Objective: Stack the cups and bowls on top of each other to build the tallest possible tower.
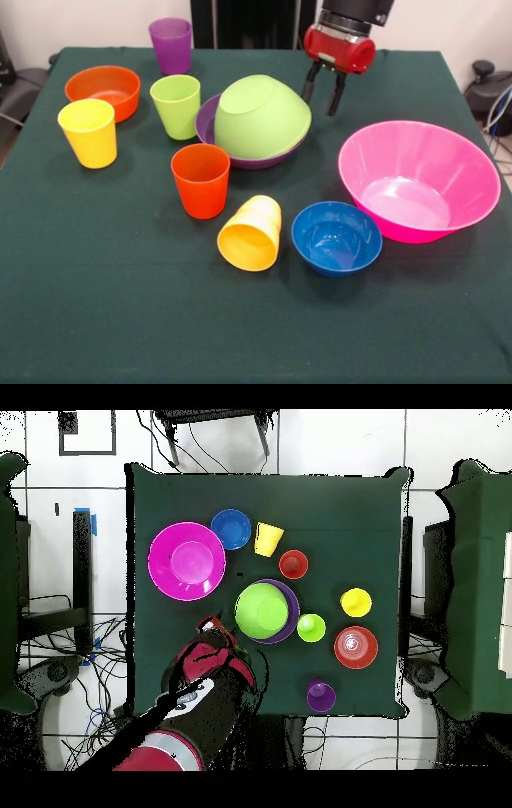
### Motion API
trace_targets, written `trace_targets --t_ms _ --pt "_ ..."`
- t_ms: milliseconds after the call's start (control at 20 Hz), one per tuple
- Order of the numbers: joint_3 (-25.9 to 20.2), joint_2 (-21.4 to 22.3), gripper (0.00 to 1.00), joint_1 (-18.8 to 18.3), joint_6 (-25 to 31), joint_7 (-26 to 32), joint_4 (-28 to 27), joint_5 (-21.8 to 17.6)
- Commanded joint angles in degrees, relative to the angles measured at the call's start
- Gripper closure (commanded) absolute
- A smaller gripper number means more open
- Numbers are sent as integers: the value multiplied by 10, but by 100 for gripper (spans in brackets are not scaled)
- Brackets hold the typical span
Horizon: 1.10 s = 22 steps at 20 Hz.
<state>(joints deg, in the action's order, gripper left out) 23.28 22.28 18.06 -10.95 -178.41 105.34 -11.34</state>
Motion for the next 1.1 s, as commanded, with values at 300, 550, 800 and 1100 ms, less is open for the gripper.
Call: trace_targets --t_ms 300,550,800,1100 --pt "-88 -5 0 7 123 15 -81 30" --pt "-95 2 0 6 136 10 -87 30" --pt "-87 -9 0 17 140 -2 -102 43" --pt "-81 -4 0 26 162 -4 -111 57"
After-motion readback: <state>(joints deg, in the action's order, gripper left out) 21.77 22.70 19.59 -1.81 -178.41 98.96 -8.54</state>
